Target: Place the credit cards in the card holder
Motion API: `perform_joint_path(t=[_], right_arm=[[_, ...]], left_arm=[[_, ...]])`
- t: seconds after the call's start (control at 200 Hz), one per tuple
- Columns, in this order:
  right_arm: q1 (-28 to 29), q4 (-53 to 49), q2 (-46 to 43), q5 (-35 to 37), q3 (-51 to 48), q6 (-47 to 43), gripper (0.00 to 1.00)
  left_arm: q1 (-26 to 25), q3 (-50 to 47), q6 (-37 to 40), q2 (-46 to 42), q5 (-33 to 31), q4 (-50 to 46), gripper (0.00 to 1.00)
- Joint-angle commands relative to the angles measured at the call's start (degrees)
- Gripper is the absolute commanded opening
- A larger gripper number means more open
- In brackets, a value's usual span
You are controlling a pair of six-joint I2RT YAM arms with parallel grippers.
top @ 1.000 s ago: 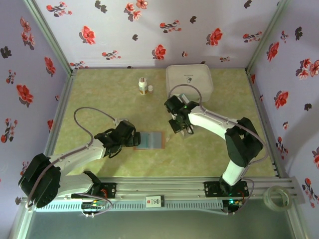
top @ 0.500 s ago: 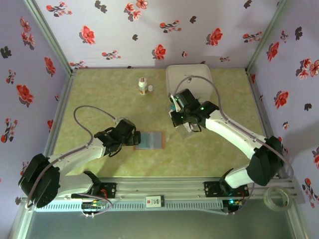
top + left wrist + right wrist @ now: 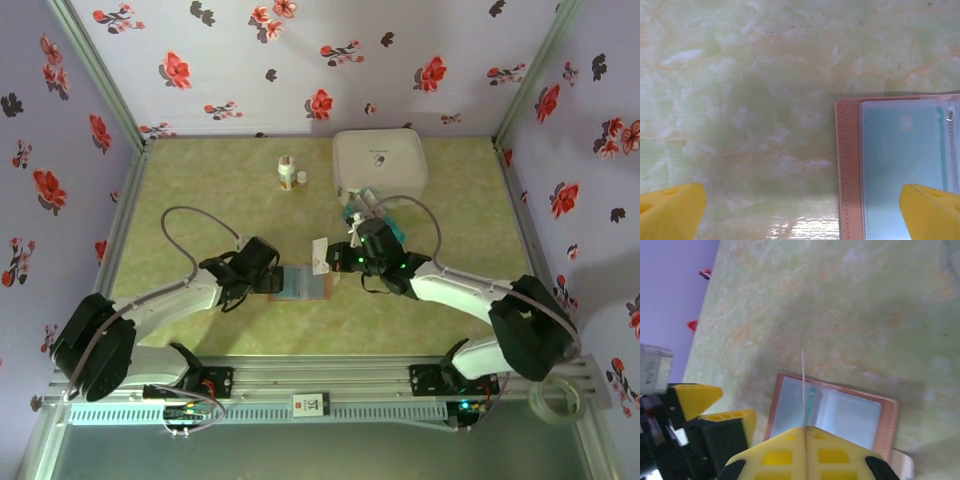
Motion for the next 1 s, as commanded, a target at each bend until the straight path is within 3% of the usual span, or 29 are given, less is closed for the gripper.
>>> perform_joint_path(t=[0.0,0.285,0.995], right_arm=[[1.8,14.3,1.8,0.1,-2.4,5.6,0.0],[3.5,25.0,6.5,3.2,-7.4,8.6,0.0],[5.0,34.2,14.5,3.5,-9.6,11.6,0.0]], left_arm=[[0.1,1.7,1.1,1.8,0.3,-0.1,1.0],[-0.8,1.2,0.7,4.7,0.4,1.7,1.0],[-2.2,-1.7,-1.9,7.4,-0.6,2.0,1.0]])
